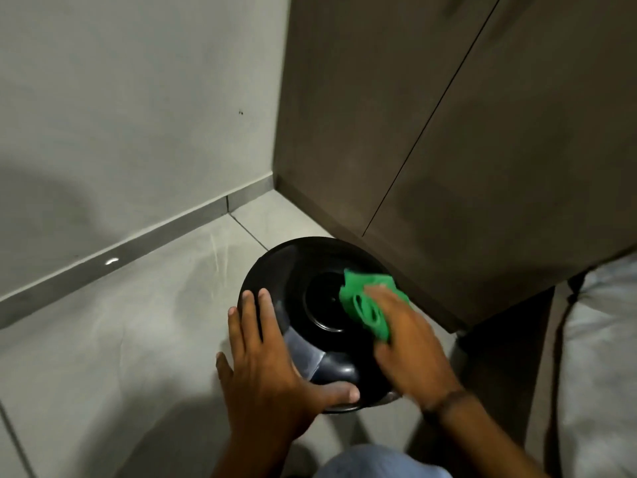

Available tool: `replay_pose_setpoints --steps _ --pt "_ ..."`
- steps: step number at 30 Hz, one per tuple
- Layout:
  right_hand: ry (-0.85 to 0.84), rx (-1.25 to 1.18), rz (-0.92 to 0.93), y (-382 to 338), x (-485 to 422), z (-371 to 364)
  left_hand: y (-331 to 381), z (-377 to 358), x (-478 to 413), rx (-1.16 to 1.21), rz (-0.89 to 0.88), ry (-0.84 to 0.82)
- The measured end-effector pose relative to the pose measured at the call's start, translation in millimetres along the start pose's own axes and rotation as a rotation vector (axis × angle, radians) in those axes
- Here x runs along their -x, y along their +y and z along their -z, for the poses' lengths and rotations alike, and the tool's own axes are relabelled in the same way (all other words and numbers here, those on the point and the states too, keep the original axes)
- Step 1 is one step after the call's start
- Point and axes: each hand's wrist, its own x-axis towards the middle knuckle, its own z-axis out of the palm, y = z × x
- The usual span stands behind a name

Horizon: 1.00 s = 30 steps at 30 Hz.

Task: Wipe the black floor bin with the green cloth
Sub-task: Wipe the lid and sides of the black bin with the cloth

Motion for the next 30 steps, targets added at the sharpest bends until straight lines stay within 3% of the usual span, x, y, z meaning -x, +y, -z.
replay_pose_setpoints --steps 4,9,11,14,17,23,27,30 --pt "-0.004 0.062 -0.066 -55.7 -108.9 -5.1 3.7 7.0 -3.5 -0.032 0.023 -0.029" --pt "-0.165 0.206 0.356 -99.3 -113.5 -38.6 4.3 6.2 -2.6 -0.017 0.016 -0.004" --pt "-0.219 0.209 0.427 -99.6 -112.0 -43.9 0.3 3.2 -2.7 0.000 -0.007 0.009" --pt "-0.162 0.150 0.247 -86.3 -125.1 -31.4 -2.0 -1.8 -2.5 0.052 -0.024 0.012" --pt "-0.002 0.094 -0.003 -55.4 -122.9 -11.3 1.7 1.8 -1.8 0.099 0.022 0.005" --pt "0.327 -0.198 -0.375 -6.8 -14.6 -20.1 11.4 6.8 3.3 0.110 0.057 -0.019" --pt "0.314 -0.249 -0.495 -3.6 68.7 -48.3 10.2 4.5 5.9 0.076 0.031 0.015" --pt "0.282 -0.326 -0.512 1.6 51.0 -29.5 7.8 2.9 7.6 0.023 0.012 0.032"
